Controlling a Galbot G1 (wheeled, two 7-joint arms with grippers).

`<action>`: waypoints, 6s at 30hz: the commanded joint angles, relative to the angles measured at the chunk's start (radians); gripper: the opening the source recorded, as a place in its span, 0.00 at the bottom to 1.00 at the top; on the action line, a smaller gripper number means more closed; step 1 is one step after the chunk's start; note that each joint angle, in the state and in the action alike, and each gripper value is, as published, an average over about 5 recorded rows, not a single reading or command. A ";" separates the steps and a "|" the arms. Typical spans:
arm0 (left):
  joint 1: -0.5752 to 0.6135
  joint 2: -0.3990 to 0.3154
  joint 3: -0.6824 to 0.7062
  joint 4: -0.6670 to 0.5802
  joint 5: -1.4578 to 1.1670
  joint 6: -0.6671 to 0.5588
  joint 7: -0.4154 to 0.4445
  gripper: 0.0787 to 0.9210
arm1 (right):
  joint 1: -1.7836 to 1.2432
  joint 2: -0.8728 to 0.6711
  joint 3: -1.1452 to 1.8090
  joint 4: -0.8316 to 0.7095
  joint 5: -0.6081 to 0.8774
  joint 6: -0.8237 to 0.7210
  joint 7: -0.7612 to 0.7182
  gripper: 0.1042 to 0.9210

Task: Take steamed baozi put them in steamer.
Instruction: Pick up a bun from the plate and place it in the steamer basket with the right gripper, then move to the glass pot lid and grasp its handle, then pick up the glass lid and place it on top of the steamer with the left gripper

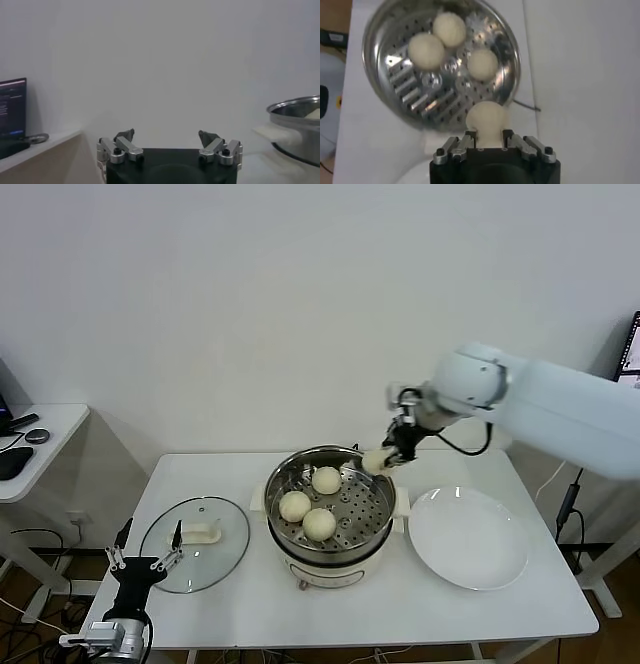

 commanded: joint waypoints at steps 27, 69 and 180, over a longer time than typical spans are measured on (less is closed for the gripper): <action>0.001 0.002 -0.018 0.006 -0.003 -0.007 -0.001 0.88 | -0.204 0.145 -0.005 -0.097 -0.070 -0.073 0.095 0.42; -0.007 0.004 0.031 -0.005 0.007 -0.006 -0.009 0.88 | -2.028 0.183 1.970 0.420 -0.334 0.821 0.730 0.88; -0.413 0.558 0.369 -0.148 0.787 0.643 0.079 0.11 | -2.350 0.733 2.157 0.497 -0.523 0.876 0.656 0.88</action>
